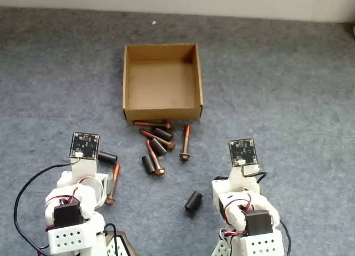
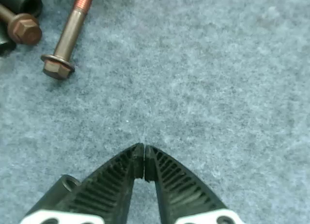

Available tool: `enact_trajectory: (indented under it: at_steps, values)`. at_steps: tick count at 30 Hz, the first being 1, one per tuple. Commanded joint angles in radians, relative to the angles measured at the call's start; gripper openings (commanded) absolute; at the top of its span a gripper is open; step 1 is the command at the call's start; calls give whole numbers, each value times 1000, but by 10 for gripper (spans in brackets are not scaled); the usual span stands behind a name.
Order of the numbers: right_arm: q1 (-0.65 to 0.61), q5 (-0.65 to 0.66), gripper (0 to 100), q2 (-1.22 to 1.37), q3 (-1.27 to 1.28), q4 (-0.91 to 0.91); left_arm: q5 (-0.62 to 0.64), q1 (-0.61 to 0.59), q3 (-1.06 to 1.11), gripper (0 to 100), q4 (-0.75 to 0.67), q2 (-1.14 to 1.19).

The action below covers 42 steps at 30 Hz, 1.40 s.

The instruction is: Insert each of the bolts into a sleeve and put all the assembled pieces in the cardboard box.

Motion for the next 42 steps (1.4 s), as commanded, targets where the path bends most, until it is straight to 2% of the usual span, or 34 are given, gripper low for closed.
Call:
enact_trajectory:
  at_steps: [1, 29, 31, 38, 42]
  values:
    - [12, 6, 5, -12, 154, 5, -5, -5, 22, 246, 2, -8]
    - [8, 6, 5, -12, 154, 5, -6, -1, 22, 248, 3, -8]
    - [5, 6, 5, -12, 154, 5, -6, 38, 22, 248, 2, -7]
    - [5, 2, 5, -12, 154, 5, -6, 306, 22, 248, 5, -7]
    - [10, 6, 5, -12, 154, 5, -8, 337, 22, 248, 5, -7]
